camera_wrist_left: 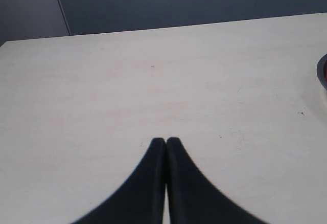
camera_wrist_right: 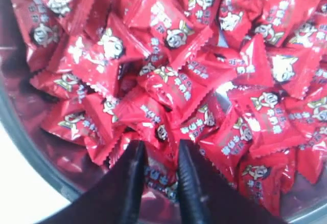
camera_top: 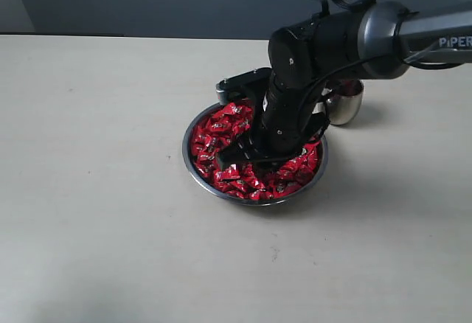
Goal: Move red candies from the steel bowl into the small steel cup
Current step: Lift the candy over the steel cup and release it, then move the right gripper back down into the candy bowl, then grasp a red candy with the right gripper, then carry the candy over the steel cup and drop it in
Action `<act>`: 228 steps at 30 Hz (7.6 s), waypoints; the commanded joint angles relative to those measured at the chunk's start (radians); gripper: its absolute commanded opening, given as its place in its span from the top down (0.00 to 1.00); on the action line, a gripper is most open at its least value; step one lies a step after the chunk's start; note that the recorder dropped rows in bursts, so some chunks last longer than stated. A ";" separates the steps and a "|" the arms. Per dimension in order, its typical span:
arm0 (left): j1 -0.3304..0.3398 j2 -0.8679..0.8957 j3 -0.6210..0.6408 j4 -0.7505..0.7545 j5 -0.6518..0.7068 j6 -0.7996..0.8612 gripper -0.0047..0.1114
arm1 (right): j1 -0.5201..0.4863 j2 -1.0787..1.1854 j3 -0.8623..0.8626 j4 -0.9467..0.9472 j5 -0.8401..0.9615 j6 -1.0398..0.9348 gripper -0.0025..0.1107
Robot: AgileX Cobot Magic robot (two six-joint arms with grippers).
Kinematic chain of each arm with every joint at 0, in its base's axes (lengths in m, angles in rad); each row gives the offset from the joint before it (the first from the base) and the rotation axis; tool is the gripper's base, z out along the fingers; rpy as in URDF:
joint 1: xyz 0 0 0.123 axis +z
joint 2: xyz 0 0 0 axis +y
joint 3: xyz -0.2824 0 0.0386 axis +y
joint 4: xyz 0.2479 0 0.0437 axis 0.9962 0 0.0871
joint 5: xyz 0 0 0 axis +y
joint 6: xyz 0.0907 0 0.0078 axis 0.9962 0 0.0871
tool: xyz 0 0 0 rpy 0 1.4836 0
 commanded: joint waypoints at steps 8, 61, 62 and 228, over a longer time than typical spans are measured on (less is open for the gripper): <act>0.000 -0.005 -0.008 0.002 -0.008 -0.005 0.96 | -0.093 -0.094 -0.026 -0.230 0.049 0.140 0.95; 0.000 -0.005 -0.008 0.002 -0.008 -0.005 0.96 | -0.392 0.174 -0.475 -0.217 0.207 0.038 0.67; 0.000 -0.005 -0.008 0.002 -0.008 -0.005 0.96 | -0.392 0.174 -0.475 -0.208 0.220 0.038 0.67; 0.000 -0.005 -0.008 0.002 -0.008 -0.005 0.96 | -0.412 0.227 -0.584 -0.168 0.291 -0.140 0.99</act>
